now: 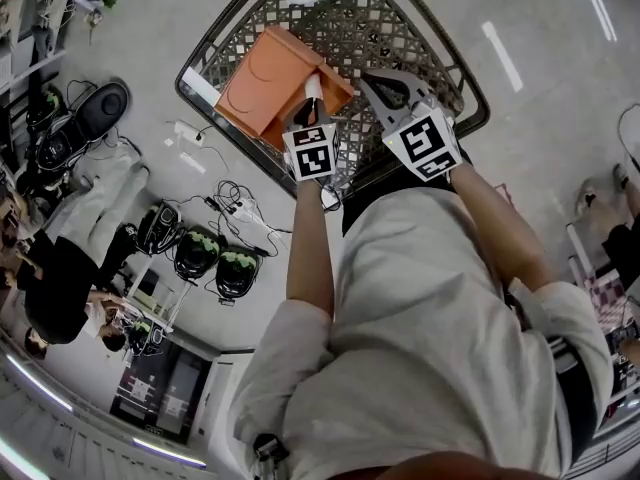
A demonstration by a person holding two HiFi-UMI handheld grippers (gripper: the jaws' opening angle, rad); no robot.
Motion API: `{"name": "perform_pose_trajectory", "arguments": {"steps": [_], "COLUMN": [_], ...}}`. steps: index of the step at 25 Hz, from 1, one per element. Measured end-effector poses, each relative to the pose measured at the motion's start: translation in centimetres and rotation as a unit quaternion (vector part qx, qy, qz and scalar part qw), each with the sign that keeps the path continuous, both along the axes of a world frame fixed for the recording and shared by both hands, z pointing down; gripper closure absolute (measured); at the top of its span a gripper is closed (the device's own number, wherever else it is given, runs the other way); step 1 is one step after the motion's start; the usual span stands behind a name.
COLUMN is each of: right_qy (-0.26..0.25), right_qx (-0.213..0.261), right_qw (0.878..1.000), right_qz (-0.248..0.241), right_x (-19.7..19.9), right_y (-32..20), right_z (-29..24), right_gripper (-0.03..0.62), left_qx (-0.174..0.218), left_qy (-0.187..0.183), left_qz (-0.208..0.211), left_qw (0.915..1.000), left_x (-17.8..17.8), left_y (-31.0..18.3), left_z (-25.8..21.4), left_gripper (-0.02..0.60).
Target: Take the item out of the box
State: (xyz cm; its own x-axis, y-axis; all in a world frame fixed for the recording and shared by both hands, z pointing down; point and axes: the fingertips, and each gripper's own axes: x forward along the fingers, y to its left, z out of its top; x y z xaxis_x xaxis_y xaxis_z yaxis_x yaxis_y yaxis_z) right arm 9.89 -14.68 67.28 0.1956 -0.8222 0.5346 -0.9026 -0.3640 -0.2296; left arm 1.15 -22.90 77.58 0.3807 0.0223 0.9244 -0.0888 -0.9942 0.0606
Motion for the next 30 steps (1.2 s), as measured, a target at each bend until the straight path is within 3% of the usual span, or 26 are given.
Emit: {"name": "perform_pose_trajectory", "arguments": {"steps": [11, 21, 30], "right_qy": [-0.003, -0.007, -0.008], "right_qx": [-0.005, -0.012, -0.013], "right_qw": [1.0, 1.0, 1.0], "right_qz": [0.002, 0.017, 0.022], "right_x": [0.8, 1.5, 2.1], "right_y": [0.4, 1.5, 2.0], "right_z": [0.3, 0.5, 0.7], "right_gripper": [0.589, 0.589, 0.589], "left_qx": [0.0, -0.017, -0.008], "left_qy": [-0.024, -0.056, -0.07], "left_qz": [-0.019, -0.039, -0.046], "left_qw": [0.9995, 0.9975, 0.9965], "left_x": [0.0, -0.3, 0.0], "left_y": [-0.7, -1.1, -1.6], "left_z": [2.0, 3.8, 4.7], "left_gripper": [0.479, 0.453, 0.449]}}
